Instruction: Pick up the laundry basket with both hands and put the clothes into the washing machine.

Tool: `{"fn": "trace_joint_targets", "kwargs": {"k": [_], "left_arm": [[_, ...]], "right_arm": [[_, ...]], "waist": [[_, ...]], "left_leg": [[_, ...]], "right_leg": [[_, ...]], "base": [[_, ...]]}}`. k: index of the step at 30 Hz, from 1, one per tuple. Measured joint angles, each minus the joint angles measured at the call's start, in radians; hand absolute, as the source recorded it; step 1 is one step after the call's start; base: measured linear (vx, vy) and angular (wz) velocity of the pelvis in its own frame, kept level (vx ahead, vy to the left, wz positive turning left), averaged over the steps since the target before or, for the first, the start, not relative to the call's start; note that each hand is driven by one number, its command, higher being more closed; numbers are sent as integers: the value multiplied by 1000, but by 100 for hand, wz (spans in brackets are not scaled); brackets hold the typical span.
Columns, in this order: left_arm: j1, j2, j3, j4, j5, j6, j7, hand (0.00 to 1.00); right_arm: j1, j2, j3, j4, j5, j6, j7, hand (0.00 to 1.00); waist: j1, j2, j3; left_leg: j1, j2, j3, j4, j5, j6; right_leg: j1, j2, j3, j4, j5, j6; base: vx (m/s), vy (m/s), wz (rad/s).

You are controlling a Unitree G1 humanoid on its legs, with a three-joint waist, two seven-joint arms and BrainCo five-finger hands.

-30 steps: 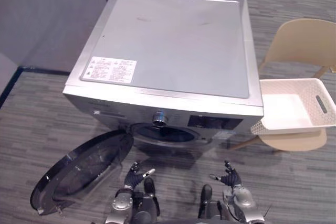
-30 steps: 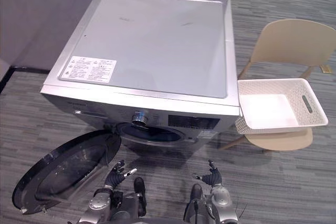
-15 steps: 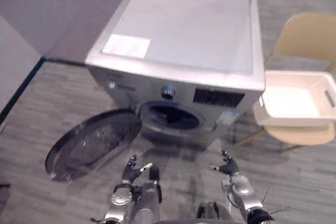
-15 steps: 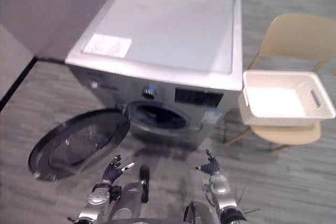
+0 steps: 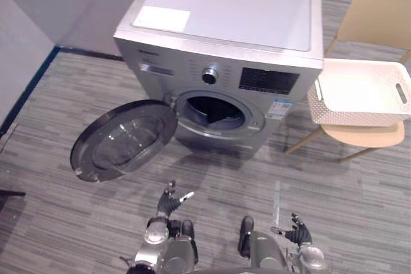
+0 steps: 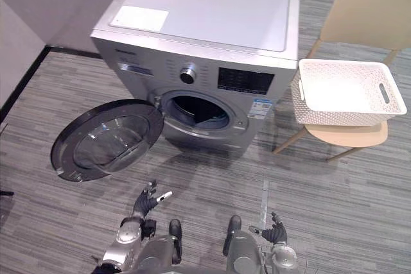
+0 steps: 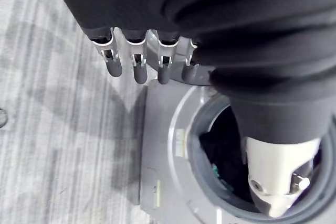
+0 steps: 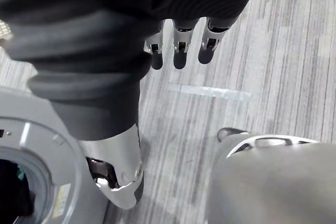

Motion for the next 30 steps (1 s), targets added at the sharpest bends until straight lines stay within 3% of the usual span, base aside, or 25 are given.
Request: {"fn": "trace_joint_targets", "kwargs": {"k": [6, 9, 14, 15, 17, 21, 30], "left_arm": [[-87, 71, -1, -113, 28, -1, 7, 0], [-197, 145, 84, -150, 45, -7, 52, 0], [-382, 368, 224, -149, 121, -9, 177, 0], [-463, 456, 241, -128, 167, 0, 202, 0], [-545, 527, 240, -79, 206, 9, 217, 0], [-740, 638, 230, 124, 222, 54, 212, 0], [-855, 678, 253, 334, 200, 92, 102, 0]], "right_arm": [[5, -1, -1, 4, -3, 1, 10, 0], [3, -3, -1, 2, -4, -1, 24, 0], [2, -26, 0, 2, -8, -1, 37, 0], [-5, -33, 0, 1, -16, -2, 43, 0], [-9, -31, 3, 0, -17, -2, 45, 0], [-19, -28, 22, -23, -14, -3, 47, 0], [-31, -2, 92, -159, 39, -6, 84, 0]], "waist": [[-21, 3, -45], [-35, 1, -47], [-40, -5, -45], [-39, -20, -37], [-37, -39, -26], [-36, -96, 15], [26, -109, 93]], "left_leg": [[43, -47, 15, -65, 21, 26], [59, -52, 21, -74, 21, 26], [44, -44, 47, -75, 21, 26], [17, -39, 54, -63, 21, 26], [-14, -33, 53, -44, 21, 27], [-108, -8, 38, 45, 5, 31], [-280, 74, 21, 229, -61, 12]], "right_leg": [[53, -22, 8, -108, 65, 27], [75, -19, 9, -138, 82, 28], [57, -3, 28, -171, 112, 14], [38, 2, 43, -185, 129, 11], [17, 6, 44, -186, 140, 4], [-25, 19, 41, -196, 170, -8], [-105, 72, 32, -196, 201, -33]], "base": [[16, 104, -4], [21, 34, -7], [-12, -15, -19], [-47, -14, -15], [-80, -25, -5], [-112, -27, 5], [-120, -30, -6]]}}
